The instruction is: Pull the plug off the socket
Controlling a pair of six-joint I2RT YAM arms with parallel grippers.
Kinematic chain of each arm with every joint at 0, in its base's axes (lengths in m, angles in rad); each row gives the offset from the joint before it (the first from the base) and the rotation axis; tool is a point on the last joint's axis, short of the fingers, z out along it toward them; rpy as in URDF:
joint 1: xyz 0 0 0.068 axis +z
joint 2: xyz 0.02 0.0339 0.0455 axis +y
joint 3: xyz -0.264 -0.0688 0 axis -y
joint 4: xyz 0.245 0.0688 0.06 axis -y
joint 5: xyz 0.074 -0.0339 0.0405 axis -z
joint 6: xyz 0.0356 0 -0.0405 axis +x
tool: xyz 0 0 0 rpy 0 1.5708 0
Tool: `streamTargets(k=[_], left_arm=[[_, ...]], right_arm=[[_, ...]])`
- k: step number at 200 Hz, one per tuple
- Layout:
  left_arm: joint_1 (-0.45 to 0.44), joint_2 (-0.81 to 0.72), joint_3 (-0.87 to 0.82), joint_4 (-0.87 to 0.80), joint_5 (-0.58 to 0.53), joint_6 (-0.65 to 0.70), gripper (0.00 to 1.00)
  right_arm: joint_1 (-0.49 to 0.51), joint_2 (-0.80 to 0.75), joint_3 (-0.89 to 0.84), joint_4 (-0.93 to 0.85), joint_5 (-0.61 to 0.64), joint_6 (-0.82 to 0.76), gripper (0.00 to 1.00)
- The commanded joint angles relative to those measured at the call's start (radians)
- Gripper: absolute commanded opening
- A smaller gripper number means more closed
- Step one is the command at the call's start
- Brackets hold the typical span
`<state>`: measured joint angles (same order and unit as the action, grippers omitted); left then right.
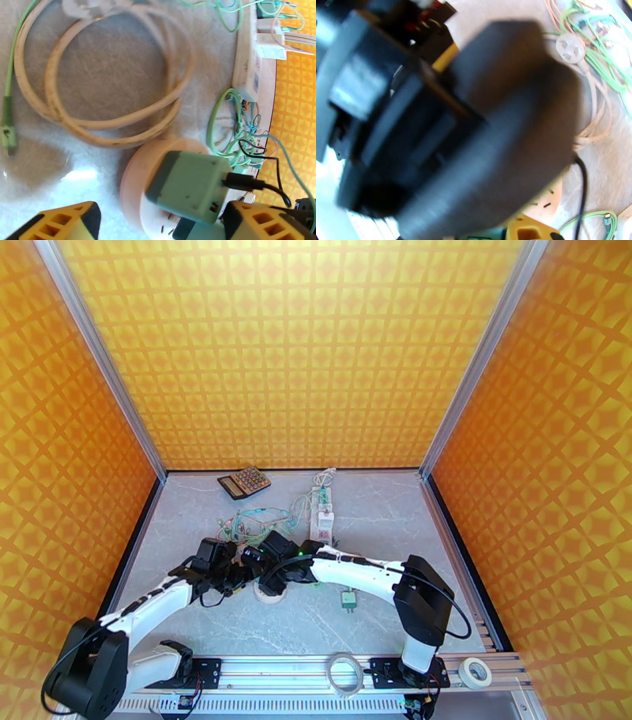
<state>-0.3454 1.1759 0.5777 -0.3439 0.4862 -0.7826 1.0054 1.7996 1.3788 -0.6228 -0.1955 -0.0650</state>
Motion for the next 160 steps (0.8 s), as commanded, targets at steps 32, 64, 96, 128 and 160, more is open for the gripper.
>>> streamTargets(k=[32,64,96,128,160], left_arm=[[0.001,-0.104,0.041,-0.130,-0.011,0.063,0.96],[0.001,-0.120,0.007,-0.157,-0.027,0.078,0.98],[0.017,-0.160,0.041,-0.237,-0.105,0.102,0.98],[0.039,-0.187,0.078,-0.281,-0.151,0.111,0.99],[0.042,-0.188,0.089,-0.285,-0.163,0.108,0.99]], right_arm=[[-0.016,-0.009,0.050,0.052,-0.009,0.061,0.18],[-0.040,-0.024,0.040,0.057,-0.021,0.104,0.18],[-0.054,-0.093,-0.023,0.059,-0.014,0.155,0.18],[-0.085,-0.218,-0.182,0.091,-0.018,0.262,0.19],[-0.102,-0.347,-0.377,0.158,-0.031,0.384,0.20]])
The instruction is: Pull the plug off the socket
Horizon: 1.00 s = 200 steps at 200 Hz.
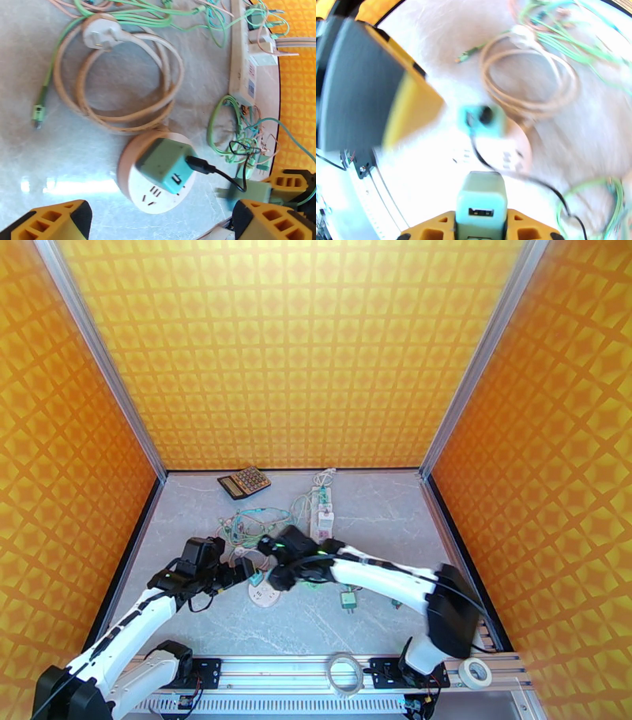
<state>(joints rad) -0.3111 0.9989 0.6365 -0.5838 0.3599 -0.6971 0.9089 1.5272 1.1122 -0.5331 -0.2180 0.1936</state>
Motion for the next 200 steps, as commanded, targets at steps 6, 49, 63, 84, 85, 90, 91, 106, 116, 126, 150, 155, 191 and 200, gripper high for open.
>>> streamTargets(k=[6,49,63,84,85,90,91,106,116,126,150,155,191,200], left_arm=[[0.008,-0.010,0.031,-0.042,-0.037,0.020,0.99],[0.009,-0.001,0.030,-0.047,-0.036,0.028,0.99],[0.009,0.001,0.029,-0.049,-0.036,0.030,0.99],[0.008,0.010,0.032,-0.053,-0.036,0.036,0.99],[0.008,0.011,0.032,-0.054,-0.036,0.036,0.99],[0.008,0.013,0.033,-0.055,-0.036,0.037,0.99],[0.008,0.014,0.034,-0.055,-0.036,0.037,1.00],[0.007,0.019,0.037,-0.067,-0.036,0.045,0.99],[0.007,0.022,0.037,-0.072,-0.041,0.049,1.00],[0.007,0.024,0.037,-0.075,-0.046,0.048,1.00],[0.007,0.027,0.038,-0.077,-0.047,0.050,1.00],[0.007,0.027,0.038,-0.078,-0.048,0.052,1.00],[-0.009,0.028,0.034,-0.076,-0.056,0.103,0.92],[-0.015,0.033,0.034,-0.078,-0.060,0.132,0.87]], right_arm=[[-0.008,-0.098,-0.146,0.084,-0.007,0.148,0.20],[-0.063,-0.212,-0.380,0.234,0.007,0.333,0.22],[-0.082,-0.242,-0.451,0.314,-0.009,0.391,0.23],[-0.094,-0.265,-0.526,0.398,-0.021,0.454,0.28],[-0.094,-0.266,-0.529,0.399,-0.021,0.456,0.28],[-0.093,-0.270,-0.537,0.405,-0.023,0.462,0.32],[-0.093,-0.271,-0.539,0.406,-0.024,0.463,0.33],[-0.094,-0.296,-0.545,0.374,-0.008,0.466,0.50],[-0.093,-0.325,-0.543,0.331,0.021,0.456,0.62],[-0.093,-0.362,-0.537,0.275,0.060,0.439,0.70],[-0.093,-0.460,-0.499,0.104,0.175,0.394,0.82],[-0.093,-0.477,-0.484,0.066,0.205,0.387,0.83],[-0.093,-0.499,-0.379,-0.083,0.291,0.289,0.86],[-0.093,-0.478,-0.353,-0.085,0.274,0.270,0.86]])
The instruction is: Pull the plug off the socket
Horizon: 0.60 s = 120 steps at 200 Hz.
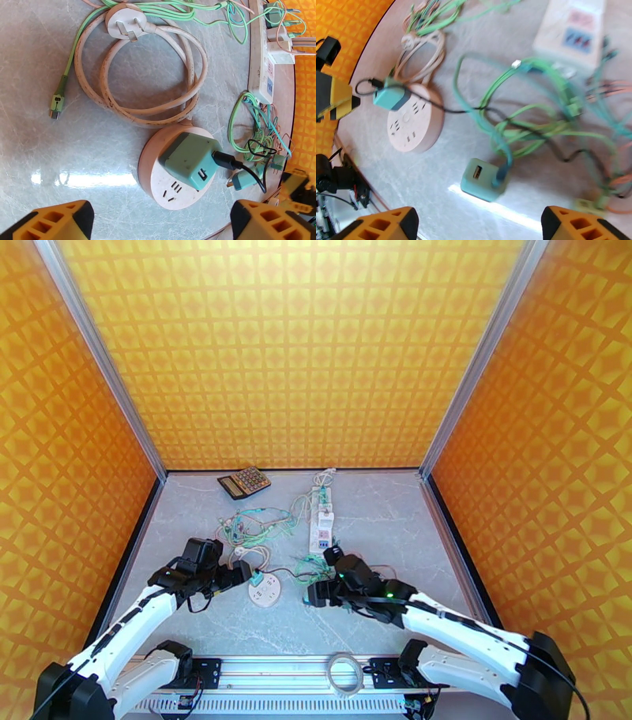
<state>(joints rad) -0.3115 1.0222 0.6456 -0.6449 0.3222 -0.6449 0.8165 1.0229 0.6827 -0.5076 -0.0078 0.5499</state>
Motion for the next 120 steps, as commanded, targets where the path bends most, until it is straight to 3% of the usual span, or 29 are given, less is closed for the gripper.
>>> streamTargets(k=[1,25,53,120], left_arm=[[-0.016,0.012,0.025,-0.017,-0.023,0.083,0.87],[-0.050,0.050,0.030,0.012,-0.027,0.103,0.76],[-0.136,0.168,0.078,0.005,-0.102,0.152,0.75],[-0.224,0.362,0.218,-0.020,-0.242,0.273,0.73]], right_arm=[[0.000,0.029,0.079,-0.110,0.062,-0.088,0.86],[0.000,0.085,0.124,-0.062,-0.022,-0.119,0.88],[0.000,0.139,0.153,-0.011,-0.078,-0.129,0.98],[-0.001,0.178,0.145,0.072,-0.173,-0.119,0.98]])
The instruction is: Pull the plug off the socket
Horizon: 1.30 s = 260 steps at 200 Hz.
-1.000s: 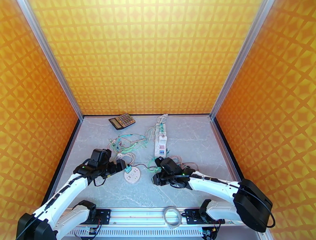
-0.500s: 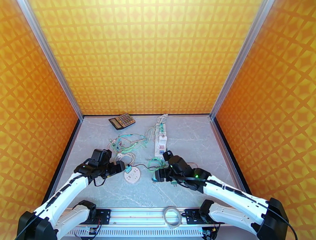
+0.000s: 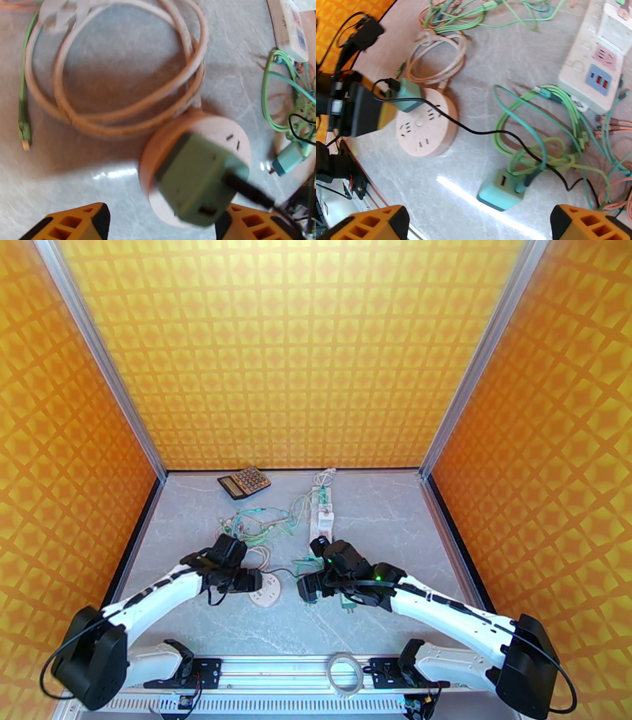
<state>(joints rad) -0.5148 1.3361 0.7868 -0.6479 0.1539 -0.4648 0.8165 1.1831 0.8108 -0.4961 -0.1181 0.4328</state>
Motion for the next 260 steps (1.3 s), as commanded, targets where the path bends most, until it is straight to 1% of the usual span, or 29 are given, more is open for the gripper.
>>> streamTargets(k=[1,25,42,55,67,71,80,90,96,112,121,154,169,175,184,196,211,226,239,260], left_arm=[[-0.020,0.049,0.079,-0.018,-0.073,0.095,0.72],[-0.047,0.110,0.102,-0.023,-0.071,0.147,0.69],[-0.066,0.141,0.107,-0.029,-0.068,0.168,0.61],[-0.070,0.152,0.106,-0.032,-0.067,0.173,0.58],[-0.075,0.153,0.101,-0.027,-0.064,0.172,0.50],[-0.076,0.152,0.099,-0.026,-0.065,0.171,0.46],[-0.076,0.150,0.099,-0.024,-0.065,0.163,0.38],[-0.077,0.145,0.097,-0.017,-0.065,0.147,0.37],[-0.078,0.140,0.093,-0.011,-0.065,0.134,0.34],[-0.080,0.125,0.074,0.017,-0.070,0.077,0.32],[-0.082,0.118,0.063,0.028,-0.081,0.037,0.29],[-0.107,0.107,0.048,0.028,-0.151,-0.095,0.27],[-0.118,0.104,0.048,0.021,-0.169,-0.130,0.26],[-0.118,0.104,0.047,0.018,-0.172,-0.143,0.26],[-0.121,0.106,0.046,0.020,-0.172,-0.149,0.25],[-0.126,0.108,0.046,0.017,-0.173,-0.154,0.24],[-0.127,0.116,0.051,0.004,-0.174,-0.171,0.24],[-0.130,0.124,0.058,-0.013,-0.184,-0.190,0.24],[-0.131,0.128,0.059,-0.016,-0.184,-0.193,0.24],[-0.137,0.139,0.067,-0.025,-0.185,-0.191,0.26]], right_arm=[[-0.001,0.018,0.016,0.062,-0.064,-0.001,0.98],[0.000,0.029,0.008,0.098,-0.089,0.016,0.97],[-0.001,0.039,0.009,0.121,-0.093,0.028,0.95],[0.000,0.050,0.010,0.143,-0.107,0.039,0.93],[0.000,0.065,0.009,0.171,-0.130,0.049,0.90],[0.000,0.070,0.009,0.180,-0.136,0.051,0.89],[-0.002,0.084,0.011,0.194,-0.148,0.056,0.86],[-0.002,0.099,0.016,0.201,-0.158,0.060,0.84],[-0.002,0.110,0.020,0.206,-0.165,0.063,0.83],[0.000,0.135,0.023,0.244,-0.191,0.087,0.80],[0.000,0.151,0.021,0.274,-0.210,0.108,0.78],[0.001,0.224,0.019,0.389,-0.254,0.205,0.71],[0.001,0.260,0.015,0.455,-0.268,0.262,0.64],[0.001,0.276,0.014,0.484,-0.273,0.287,0.60],[0.001,0.308,0.019,0.511,-0.288,0.315,0.51],[0.005,0.350,0.040,0.498,-0.284,0.338,0.40],[0.007,0.401,0.059,0.473,-0.278,0.359,0.33],[0.007,0.437,0.062,0.459,-0.262,0.391,0.31],[0.007,0.458,0.054,0.460,-0.245,0.408,0.33],[0.006,0.491,0.059,0.446,-0.205,0.419,0.34]])
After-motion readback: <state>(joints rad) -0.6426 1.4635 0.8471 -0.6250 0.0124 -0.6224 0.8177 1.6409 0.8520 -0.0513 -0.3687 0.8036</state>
